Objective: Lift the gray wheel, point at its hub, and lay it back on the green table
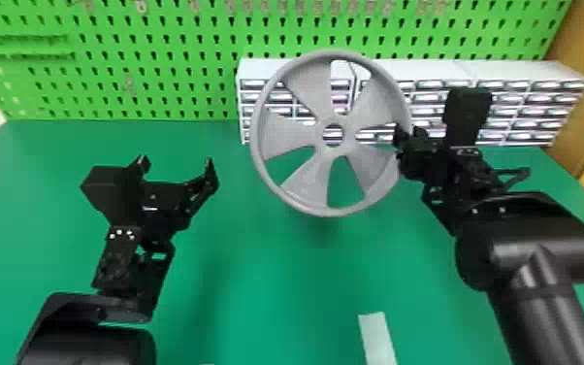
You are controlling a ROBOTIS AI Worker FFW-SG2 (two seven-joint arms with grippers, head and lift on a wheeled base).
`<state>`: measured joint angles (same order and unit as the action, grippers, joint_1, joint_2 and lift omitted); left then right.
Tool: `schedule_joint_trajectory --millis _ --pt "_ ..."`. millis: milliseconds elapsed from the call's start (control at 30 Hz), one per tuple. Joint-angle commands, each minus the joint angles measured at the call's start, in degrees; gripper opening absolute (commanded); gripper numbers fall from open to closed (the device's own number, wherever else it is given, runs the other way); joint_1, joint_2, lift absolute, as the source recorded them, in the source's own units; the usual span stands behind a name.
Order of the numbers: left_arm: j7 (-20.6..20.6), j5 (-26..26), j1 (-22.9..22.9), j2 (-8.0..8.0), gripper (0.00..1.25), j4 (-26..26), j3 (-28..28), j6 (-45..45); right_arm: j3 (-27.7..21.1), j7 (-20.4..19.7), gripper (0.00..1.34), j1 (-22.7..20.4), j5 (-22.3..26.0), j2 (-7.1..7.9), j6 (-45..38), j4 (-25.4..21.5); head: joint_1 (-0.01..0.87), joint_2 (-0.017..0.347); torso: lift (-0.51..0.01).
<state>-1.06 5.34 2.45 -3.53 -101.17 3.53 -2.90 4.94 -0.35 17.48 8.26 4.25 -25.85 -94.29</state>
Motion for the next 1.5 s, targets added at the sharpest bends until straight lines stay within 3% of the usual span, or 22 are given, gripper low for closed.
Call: schedule_joint_trajectory --millis 0,367,733,1100,1467 --pt "0.1 0.1 -0.1 0.02 1.14 0.0 0.2 0.0 0.7 0.0 0.12 -1.9 -1.1 0.14 6.9 -0.2 0.692 0.048 -0.093" --pt "0.3 0.2 0.0 0.02 1.14 0.1 0.4 -0.1 2.4 -0.1 0.12 -5.9 -5.9 0.85 21.5 -0.8 0.692 0.048 -0.093" --pt "0.3 0.2 0.3 0.72 1.14 0.1 0.5 -0.2 2.1 -2.2 0.12 -8.3 -7.6 0.85 29.5 0.4 0.692 0.048 -0.093" --pt "0.2 1.3 0.9 0.81 1.14 -0.3 2.0 -0.3 1.8 -3.0 0.12 -6.8 -8.4 1.29 29.5 1.9 0.692 0.048 -0.093" --pt "0.2 3.9 3.9 -0.07 1.14 -4.6 6.0 -0.2 3.1 -3.6 0.12 -2.6 -9.5 1.11 31.0 5.4 0.692 0.048 -0.093"
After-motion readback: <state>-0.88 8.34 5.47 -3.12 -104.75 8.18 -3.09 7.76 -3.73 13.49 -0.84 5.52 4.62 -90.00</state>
